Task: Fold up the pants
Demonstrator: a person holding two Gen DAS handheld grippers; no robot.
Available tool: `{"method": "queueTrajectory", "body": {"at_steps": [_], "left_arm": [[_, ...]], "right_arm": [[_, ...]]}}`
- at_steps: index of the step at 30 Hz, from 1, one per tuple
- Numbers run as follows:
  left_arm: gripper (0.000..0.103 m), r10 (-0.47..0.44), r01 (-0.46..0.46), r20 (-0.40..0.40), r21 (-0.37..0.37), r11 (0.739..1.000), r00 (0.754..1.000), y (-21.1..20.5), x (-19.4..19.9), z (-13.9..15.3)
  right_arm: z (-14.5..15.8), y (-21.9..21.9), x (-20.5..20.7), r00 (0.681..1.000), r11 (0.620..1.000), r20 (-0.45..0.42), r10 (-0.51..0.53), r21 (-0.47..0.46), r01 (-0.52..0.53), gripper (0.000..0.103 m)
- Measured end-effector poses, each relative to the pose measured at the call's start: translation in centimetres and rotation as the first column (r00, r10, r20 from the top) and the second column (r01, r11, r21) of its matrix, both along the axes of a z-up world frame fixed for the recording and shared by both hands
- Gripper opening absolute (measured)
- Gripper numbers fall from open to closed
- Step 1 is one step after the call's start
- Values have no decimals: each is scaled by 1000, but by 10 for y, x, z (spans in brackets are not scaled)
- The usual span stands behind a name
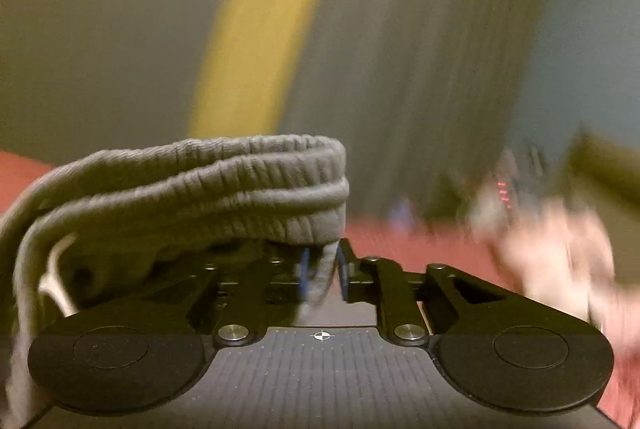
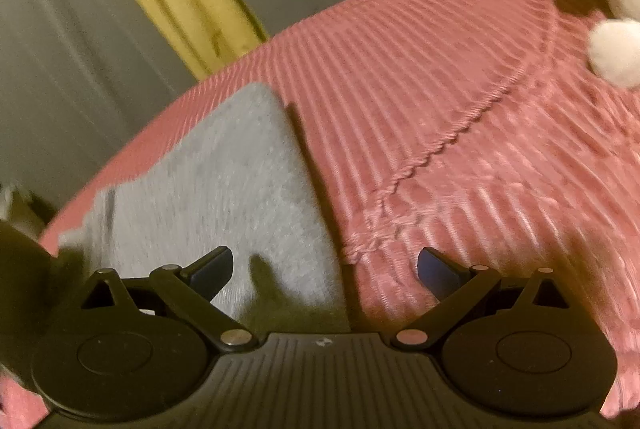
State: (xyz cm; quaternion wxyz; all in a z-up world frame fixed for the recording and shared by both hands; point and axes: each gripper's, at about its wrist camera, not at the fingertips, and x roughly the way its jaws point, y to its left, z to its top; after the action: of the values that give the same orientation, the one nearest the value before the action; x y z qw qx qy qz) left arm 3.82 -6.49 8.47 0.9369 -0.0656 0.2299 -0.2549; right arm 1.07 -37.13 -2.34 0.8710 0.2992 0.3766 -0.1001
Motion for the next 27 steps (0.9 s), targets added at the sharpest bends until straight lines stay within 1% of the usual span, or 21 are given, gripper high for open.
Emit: {"method": "queueTrajectory", "body": {"at_steps": [1, 3, 4, 5, 6, 7, 8, 9, 10, 12, 13, 15, 16, 18, 19, 21, 22, 23, 25, 26, 27], "left_arm": [[41, -46, 50, -66, 72, 996, 997, -25, 2, -21], [43, -83, 120, -193, 190, 974, 978, -56, 6, -62], [43, -64, 128, -268, 228, 965, 961, -62, 9, -77], [44, -32, 115, -336, 232, 966, 941, -61, 12, -85], [45, -28, 111, -378, 201, 973, 926, -55, 13, -89], [52, -38, 112, -396, 166, 980, 917, -48, 13, -87], [68, -51, 113, -414, 126, 986, 909, -38, 11, -80], [77, -69, 118, -416, 95, 988, 907, -35, -10, -73], [88, -87, 118, -409, 50, 992, 909, -23, -14, -64], [90, -84, 83, -381, -21, 996, 921, -7, -21, -47], [90, -57, 49, -377, -31, 998, 924, 7, -17, -48], [90, 48, -58, -387, -13, 998, 921, 33, -14, -39], [90, 104, -115, -399, -5, 993, 911, 52, -15, -39], [89, 171, -176, -396, 24, 984, 902, 77, -19, -35], [89, 183, -177, -376, 50, 983, 908, 88, -23, -31], [90, 138, -112, -386, 89, 990, 912, 97, -20, -32], [91, 104, -78, -413, 79, 994, 905, 100, -20, -34], [91, 68, -55, -449, 43, 998, 891, 105, -20, -39], [91, 49, -49, -514, 14, 999, 856, 111, -19, -51], [91, 45, -39, -537, 21, 999, 842, 108, -18, -56], [91, 45, -26, -541, 42, 999, 840, 103, -17, -61]], "right_arm": [[0, -3, -1, 1000, 1000, 3, -8, 14, 8, 99], [-1, -5, -1, 1000, 999, 3, -7, 36, 7, 99], [-2, -5, -1, 1000, 999, 3, -4, 40, 4, 99], [-1, -5, -1, 1000, 999, 8, 2, 43, -2, 99], [-1, -5, -1, 1000, 999, 14, 10, 46, -11, 99], [-1, -5, -1, 1000, 999, 22, 21, 50, -22, 99], [-1, -4, -2, 999, 998, 27, 32, 53, -34, 99], [-1, -2, -1, 999, 998, 27, 43, 50, -45, 99], [-1, -1, 2, 998, 998, 23, 52, 43, -53, 99], [-1, 4, 6, 997, 997, 17, 71, 31, -72, 99], [0, 5, 6, 996, 996, 19, 82, 26, -82, 99], [0, 8, 7, 994, 994, 31, 108, 26, -108, 99], [2, 10, 7, 992, 992, 38, 121, 25, -122, 99], [6, 17, 6, 986, 988, 54, 155, 5, -155, 99], [8, 21, 6, 983, 985, 57, 173, -15, -172, 99], [14, 33, 11, 971, 972, 61, 230, -65, -226, 99], [16, 39, 13, 964, 964, 61, 257, -92, -251, 99], [18, 46, 16, 959, 955, 55, 277, -128, -268, 99], [19, 61, 22, 949, 935, 38, 313, -188, -301, 99], [19, 66, 23, 946, 929, 31, 323, -201, -311, 99], [20, 69, 26, 944, 924, 25, 330, -213, -318, 99]]}}
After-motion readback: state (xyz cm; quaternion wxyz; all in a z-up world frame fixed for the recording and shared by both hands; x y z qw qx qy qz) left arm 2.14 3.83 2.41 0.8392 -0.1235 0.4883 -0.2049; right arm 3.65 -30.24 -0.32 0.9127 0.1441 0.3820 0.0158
